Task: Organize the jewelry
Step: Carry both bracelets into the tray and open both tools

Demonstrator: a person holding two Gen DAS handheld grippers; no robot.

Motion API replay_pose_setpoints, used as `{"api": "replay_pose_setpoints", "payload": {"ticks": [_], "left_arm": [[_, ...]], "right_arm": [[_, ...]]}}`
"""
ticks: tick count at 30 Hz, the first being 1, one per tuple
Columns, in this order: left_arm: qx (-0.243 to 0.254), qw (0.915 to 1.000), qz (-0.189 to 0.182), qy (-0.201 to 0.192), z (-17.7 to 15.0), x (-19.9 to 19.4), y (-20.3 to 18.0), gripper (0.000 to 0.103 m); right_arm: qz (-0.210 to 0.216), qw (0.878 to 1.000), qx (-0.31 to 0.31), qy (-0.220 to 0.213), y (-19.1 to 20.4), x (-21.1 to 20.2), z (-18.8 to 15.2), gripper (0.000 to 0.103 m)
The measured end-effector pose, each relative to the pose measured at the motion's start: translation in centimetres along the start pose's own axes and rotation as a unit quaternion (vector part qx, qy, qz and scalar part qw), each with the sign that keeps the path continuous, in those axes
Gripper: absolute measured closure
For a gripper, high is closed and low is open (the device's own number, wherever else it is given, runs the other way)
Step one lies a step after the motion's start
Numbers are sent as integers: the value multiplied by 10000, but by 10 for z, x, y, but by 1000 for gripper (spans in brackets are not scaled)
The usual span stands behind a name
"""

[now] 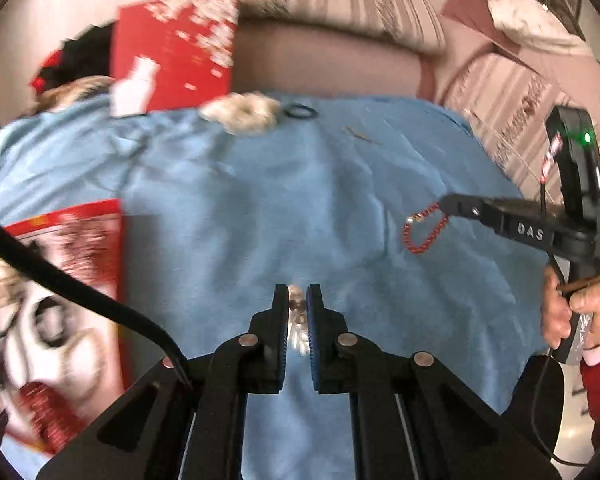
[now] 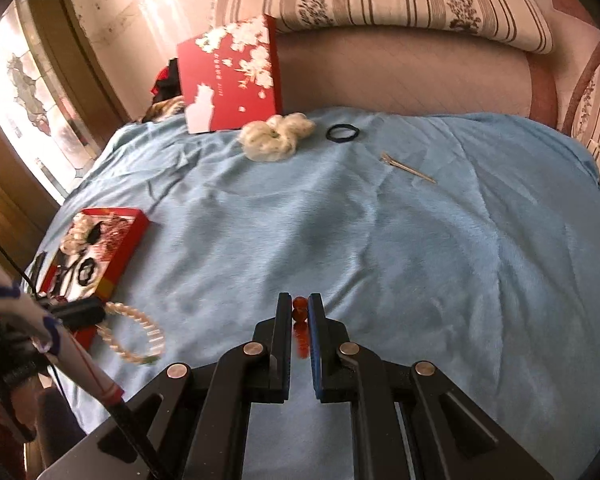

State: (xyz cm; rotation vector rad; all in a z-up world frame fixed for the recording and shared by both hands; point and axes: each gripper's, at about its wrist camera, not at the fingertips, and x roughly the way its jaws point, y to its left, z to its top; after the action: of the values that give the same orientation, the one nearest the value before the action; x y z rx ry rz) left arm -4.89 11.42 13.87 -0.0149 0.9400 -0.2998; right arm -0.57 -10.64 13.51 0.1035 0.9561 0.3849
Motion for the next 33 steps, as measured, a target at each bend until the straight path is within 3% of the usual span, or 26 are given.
{"api": "replay_pose_setpoints", "payload": {"ticks": [7,14,16,18,25,30,33], "left_arm": [[-173,9965,781,-255,-25,-57,28,95],[-370,9878,1487,-275,-39,-81,65,95],[-401,9841,1703,-298,-40,-83,73,103],[-429,9808,1872,-334,-41,-87,82,103],[-732,9767,1915,-637,-33,-97,117,103],[-1206,9743,1749,-750,-32,-101,158,103],[-1619,9682,1757,-742,-38,-101,189,103]], "right_arm": [[123,9994,-290,-139,39,-30,-8,95],[132,9980,-594,-145,79,-42,-7,95],[142,9976,-674,-117,92,-41,-4,95],[167,9970,-748,-87,105,-39,-2,95],[300,9941,-1038,49,158,-18,10,95],[488,9909,-1239,198,198,5,16,95],[614,9883,-1362,291,220,19,18,95]]}}
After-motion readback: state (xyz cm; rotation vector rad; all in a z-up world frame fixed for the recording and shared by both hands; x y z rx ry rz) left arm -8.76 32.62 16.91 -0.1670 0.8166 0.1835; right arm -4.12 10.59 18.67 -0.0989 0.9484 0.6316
